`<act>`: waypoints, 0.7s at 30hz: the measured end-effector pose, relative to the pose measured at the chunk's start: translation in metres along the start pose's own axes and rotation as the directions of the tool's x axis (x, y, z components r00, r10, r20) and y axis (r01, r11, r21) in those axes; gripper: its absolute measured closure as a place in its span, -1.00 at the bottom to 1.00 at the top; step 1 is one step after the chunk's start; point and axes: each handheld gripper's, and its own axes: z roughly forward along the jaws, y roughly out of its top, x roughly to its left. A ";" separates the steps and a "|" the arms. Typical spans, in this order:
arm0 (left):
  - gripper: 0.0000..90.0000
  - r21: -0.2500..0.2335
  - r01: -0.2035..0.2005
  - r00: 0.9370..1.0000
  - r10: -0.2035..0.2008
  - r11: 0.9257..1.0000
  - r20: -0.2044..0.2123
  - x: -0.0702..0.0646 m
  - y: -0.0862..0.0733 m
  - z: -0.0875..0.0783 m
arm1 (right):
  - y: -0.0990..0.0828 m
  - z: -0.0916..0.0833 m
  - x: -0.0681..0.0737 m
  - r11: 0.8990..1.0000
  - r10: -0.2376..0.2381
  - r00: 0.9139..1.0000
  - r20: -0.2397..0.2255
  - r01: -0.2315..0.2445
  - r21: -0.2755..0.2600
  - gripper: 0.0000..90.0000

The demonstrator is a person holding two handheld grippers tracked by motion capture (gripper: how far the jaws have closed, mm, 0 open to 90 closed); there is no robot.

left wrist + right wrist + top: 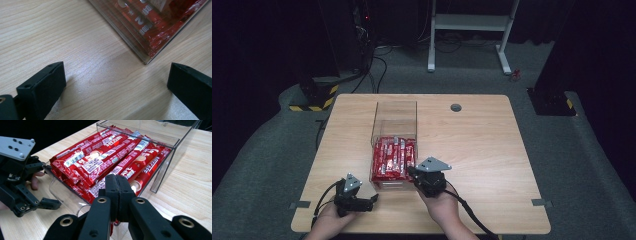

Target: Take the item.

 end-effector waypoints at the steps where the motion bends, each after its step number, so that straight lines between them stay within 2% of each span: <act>1: -0.95 0.000 -0.002 1.000 0.002 1.000 0.001 0.000 0.000 0.000 | 0.000 0.000 0.000 1.000 0.000 1.000 0.000 0.000 0.000 0.99; 4: -0.96 0.001 -0.003 1.000 0.003 1.000 0.002 0.000 0.000 0.000 | -0.001 -0.003 -0.002 1.000 0.008 1.000 -0.013 -0.008 -0.007 0.99; 21: -0.96 0.001 -0.004 1.000 0.004 1.000 0.003 0.000 0.000 0.000 | -0.003 -0.009 0.001 1.000 -0.005 1.000 -0.019 0.005 -0.026 0.99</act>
